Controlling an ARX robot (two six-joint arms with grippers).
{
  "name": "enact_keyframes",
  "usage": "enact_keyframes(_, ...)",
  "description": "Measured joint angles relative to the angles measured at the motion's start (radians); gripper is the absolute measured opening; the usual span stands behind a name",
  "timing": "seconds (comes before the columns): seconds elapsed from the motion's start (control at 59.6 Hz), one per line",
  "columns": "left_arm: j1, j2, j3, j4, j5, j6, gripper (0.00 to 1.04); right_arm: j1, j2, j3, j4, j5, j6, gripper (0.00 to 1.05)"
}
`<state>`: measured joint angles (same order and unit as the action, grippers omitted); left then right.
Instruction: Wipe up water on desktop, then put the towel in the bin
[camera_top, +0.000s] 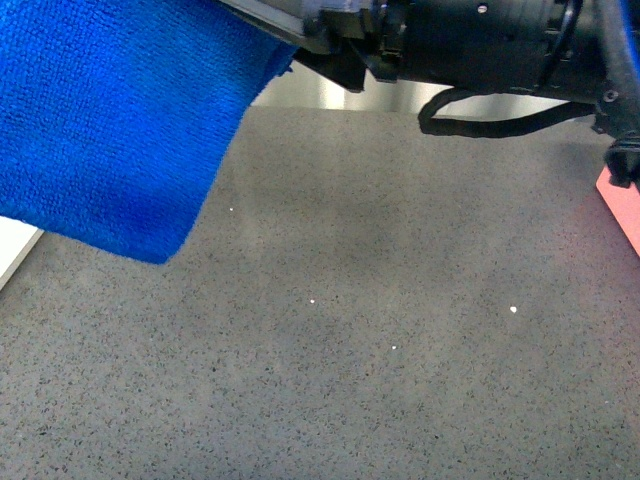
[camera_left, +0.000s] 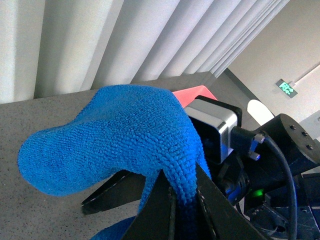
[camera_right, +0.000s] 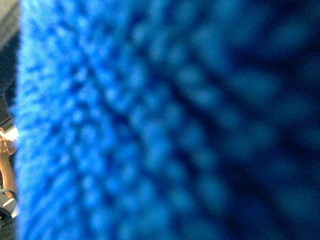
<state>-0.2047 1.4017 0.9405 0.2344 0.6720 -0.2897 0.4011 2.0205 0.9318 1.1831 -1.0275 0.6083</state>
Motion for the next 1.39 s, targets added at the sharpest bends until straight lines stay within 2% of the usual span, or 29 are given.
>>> enact_keyframes(0.168,0.001,0.000,0.000,0.000,0.000,0.000,0.04,0.024,0.040,0.037,0.095,-0.028,0.043,0.97)
enact_keyframes(0.218,0.001,0.000,0.000,0.000,-0.001,0.000,0.04,0.028,0.047,0.046,0.114,-0.027,0.050,0.93)
enact_keyframes(0.52,0.001,0.000,0.000,0.000,-0.007,0.000,0.04,0.037,0.084,0.079,0.183,-0.032,0.104,0.52)
enact_keyframes(0.755,0.002,0.000,0.000,0.000,-0.010,0.000,0.04,0.042,0.073,0.077,0.063,-0.028,0.017,0.21)
enact_keyframes(0.856,0.002,0.000,0.000,0.000,-0.010,0.000,0.25,0.046,0.049,0.075,-0.045,-0.027,-0.094,0.04)
enact_keyframes(1.125,0.001,0.000,0.000,0.000,-0.001,0.000,0.80,0.043,0.010,0.070,-0.243,0.006,-0.340,0.04)
enact_keyframes(1.225,0.000,0.000,0.000,0.000,0.002,0.000,0.96,0.035,-0.007,0.064,-0.299,0.010,-0.404,0.04)
enact_keyframes(1.276,0.000,0.000,0.000,0.000,0.002,0.000,1.00,0.030,-0.015,0.063,-0.327,0.011,-0.431,0.04)
enact_keyframes(1.326,0.000,0.000,0.000,0.000,0.000,0.001,0.98,0.024,-0.022,0.062,-0.352,0.013,-0.463,0.04)
enact_keyframes(1.36,-0.010,-0.002,-0.008,0.020,-0.050,0.014,0.96,0.021,-0.025,0.062,-0.365,0.013,-0.474,0.04)
enact_keyframes(1.376,-0.026,-0.009,-0.029,0.071,-0.157,0.037,0.92,0.018,-0.028,0.062,-0.375,0.013,-0.486,0.04)
enact_keyframes(1.393,-0.031,-0.013,-0.042,0.101,-0.185,0.051,0.91,0.018,-0.030,0.061,-0.379,0.013,-0.496,0.04)
